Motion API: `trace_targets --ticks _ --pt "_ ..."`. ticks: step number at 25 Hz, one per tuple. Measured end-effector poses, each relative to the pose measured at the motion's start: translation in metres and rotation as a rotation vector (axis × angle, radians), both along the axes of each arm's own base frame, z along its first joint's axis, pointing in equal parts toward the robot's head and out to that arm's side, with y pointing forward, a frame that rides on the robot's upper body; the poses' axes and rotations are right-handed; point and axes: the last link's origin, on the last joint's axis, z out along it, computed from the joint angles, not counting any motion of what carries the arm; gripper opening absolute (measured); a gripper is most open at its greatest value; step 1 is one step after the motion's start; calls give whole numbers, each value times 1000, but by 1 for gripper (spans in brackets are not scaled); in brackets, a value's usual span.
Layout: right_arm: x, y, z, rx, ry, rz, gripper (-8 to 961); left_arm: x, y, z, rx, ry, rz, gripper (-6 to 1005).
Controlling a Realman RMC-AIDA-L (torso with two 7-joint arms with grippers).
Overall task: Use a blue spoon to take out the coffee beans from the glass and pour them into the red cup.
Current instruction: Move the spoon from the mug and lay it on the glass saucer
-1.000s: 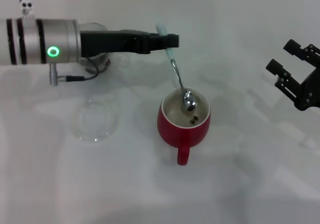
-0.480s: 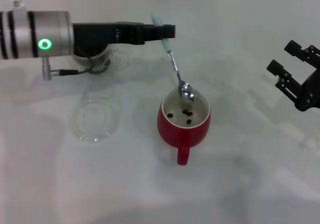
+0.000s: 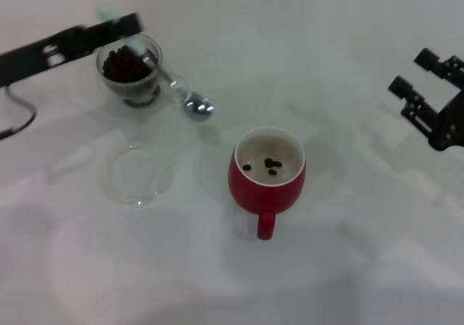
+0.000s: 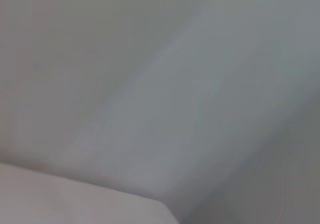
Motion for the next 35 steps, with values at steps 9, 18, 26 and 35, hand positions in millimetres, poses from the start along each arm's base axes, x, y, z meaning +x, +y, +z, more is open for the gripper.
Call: trace_targets --ticks 9,18,26,35 --pt "8 6 15 108 50 -81 540 -70 -50 7 51 25 229 125" --pt "16 4 20 140 45 -124 541 -104 -77 -1 57 78 376 125" --pt "20 1 21 139 37 -143 540 -109 -76 -5 54 97 417 126" --pt "22 0 22 140 28 -151 541 -109 -72 -16 57 106 450 125"
